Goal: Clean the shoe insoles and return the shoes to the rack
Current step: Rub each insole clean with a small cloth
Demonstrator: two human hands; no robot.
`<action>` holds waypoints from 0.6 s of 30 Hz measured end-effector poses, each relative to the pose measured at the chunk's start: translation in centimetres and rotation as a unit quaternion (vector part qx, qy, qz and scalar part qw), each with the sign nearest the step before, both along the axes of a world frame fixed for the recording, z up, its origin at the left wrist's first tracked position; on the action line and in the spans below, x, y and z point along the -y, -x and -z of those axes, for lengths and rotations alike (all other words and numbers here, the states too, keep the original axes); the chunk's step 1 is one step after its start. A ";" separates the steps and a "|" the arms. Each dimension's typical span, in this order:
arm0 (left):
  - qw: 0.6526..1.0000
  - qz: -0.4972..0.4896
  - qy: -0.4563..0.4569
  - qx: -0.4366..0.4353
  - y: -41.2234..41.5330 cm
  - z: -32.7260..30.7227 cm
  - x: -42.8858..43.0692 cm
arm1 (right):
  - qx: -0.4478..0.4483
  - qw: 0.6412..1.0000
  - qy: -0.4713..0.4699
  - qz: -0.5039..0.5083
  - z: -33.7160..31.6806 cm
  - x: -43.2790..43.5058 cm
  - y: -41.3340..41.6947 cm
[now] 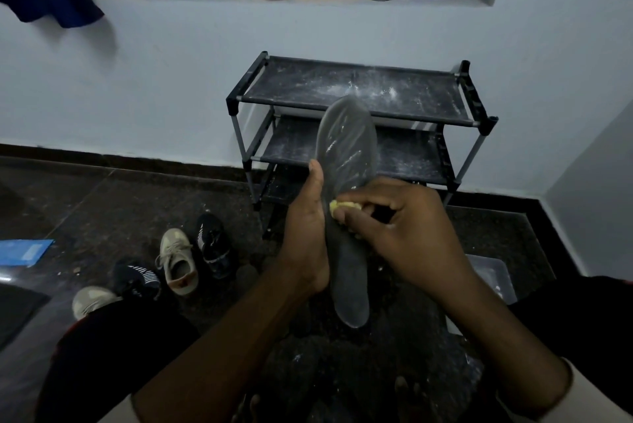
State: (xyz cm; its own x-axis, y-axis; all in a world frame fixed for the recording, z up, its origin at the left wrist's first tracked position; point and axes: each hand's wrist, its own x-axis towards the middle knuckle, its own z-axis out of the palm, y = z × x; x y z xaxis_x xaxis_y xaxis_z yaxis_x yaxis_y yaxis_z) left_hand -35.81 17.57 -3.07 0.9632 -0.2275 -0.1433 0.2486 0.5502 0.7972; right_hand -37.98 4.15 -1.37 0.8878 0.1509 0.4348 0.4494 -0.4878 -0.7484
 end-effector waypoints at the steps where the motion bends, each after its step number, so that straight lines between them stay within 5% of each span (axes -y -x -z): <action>1: 1.000 -0.003 0.004 -0.002 0.0 0.0 0.1 | 0.006 1.000 -0.001 -0.004 0.0 -0.2 0.1; 5: 1.000 -0.007 0.001 -0.001 0.0 -0.2 -0.3 | -0.033 0.994 0.026 -0.100 0.0 0.2 0.6; 11: 0.998 0.045 0.031 -0.031 0.6 0.2 0.7 | 0.017 1.000 -0.021 -0.004 -0.3 -0.1 -0.3; 18: 1.000 0.005 0.009 -0.022 0.0 0.2 -0.2 | -0.040 0.991 0.038 -0.119 -0.3 0.7 0.2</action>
